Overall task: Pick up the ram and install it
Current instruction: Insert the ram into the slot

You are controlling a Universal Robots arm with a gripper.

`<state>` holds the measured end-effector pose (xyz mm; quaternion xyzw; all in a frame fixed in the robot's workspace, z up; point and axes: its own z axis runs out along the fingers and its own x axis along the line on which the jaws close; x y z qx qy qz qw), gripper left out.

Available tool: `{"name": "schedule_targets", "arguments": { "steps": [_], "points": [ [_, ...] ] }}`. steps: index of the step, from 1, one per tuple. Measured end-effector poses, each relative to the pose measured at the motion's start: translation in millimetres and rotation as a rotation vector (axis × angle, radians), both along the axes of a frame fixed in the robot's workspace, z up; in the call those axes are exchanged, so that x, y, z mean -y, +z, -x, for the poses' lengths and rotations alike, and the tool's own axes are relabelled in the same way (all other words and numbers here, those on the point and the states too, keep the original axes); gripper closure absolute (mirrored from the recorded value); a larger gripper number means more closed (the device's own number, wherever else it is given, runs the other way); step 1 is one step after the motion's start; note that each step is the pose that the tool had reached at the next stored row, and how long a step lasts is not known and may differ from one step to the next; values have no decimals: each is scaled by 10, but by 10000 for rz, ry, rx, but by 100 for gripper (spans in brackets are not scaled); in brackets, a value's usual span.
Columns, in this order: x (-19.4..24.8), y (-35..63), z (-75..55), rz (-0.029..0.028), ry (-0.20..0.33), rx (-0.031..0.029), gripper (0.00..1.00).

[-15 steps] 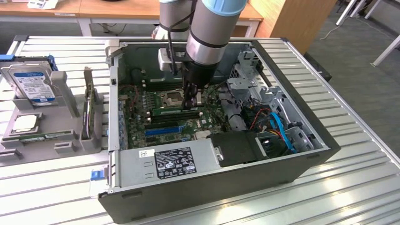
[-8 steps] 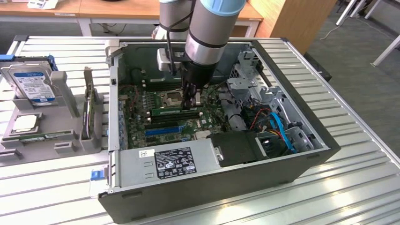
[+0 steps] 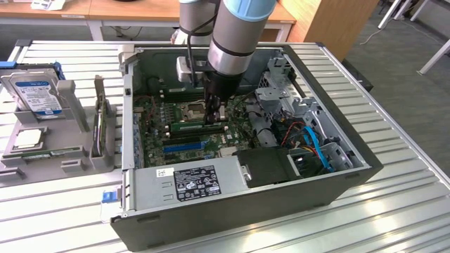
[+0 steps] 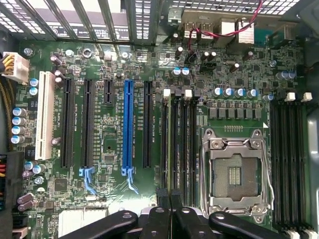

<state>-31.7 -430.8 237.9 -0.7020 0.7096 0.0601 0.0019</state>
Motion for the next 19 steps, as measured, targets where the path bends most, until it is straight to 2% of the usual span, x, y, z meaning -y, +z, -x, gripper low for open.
{"name": "schedule_targets", "arguments": {
  "steps": [3, 19],
  "points": [
    [1, -33, 1, 3, 0, -2, 88],
    [0, -53, 13, 1, -2, 1, 88]
  ]
}}
